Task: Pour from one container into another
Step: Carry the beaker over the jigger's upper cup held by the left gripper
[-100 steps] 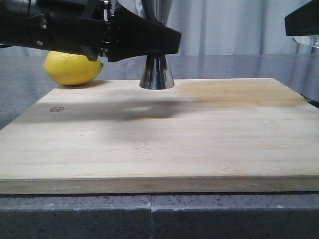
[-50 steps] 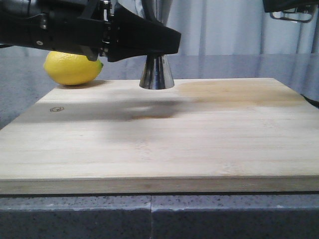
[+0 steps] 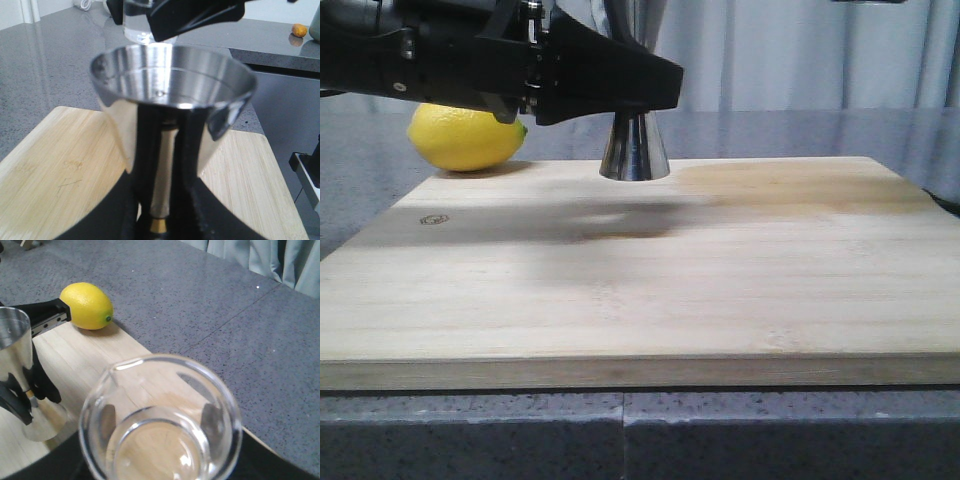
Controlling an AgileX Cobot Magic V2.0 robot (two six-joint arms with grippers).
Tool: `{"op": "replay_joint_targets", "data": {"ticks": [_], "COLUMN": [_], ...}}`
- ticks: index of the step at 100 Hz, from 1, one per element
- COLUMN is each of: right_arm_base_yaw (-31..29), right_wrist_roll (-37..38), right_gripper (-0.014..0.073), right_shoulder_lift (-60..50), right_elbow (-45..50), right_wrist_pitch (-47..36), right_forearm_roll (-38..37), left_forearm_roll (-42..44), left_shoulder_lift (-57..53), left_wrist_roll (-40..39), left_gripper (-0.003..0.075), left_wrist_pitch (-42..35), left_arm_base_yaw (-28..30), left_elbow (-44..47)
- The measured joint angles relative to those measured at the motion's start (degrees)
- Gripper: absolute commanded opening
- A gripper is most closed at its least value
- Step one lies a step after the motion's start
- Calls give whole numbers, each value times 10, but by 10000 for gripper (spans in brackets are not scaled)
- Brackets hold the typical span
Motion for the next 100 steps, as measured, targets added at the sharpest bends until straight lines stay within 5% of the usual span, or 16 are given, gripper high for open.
{"op": "replay_joint_targets", "data": {"ticks": [41, 100], "right_arm_base_yaw": [1, 98], "right_wrist_roll": [58, 110], "right_gripper": [258, 258], "right_shoulder_lift": [40, 86], "right_elbow": [-112, -196], "right_wrist_pitch": [94, 115], "right_forearm_roll": [-97, -214], "left_forearm_roll": [3, 5], "left_shoulder_lift": [0, 0], "left_wrist_roll": [0, -3], "left_gripper": [-19, -19], "left_wrist_pitch": [0, 0], "left_arm_base_yaw": [-17, -31], "left_elbow": [0, 0]}}
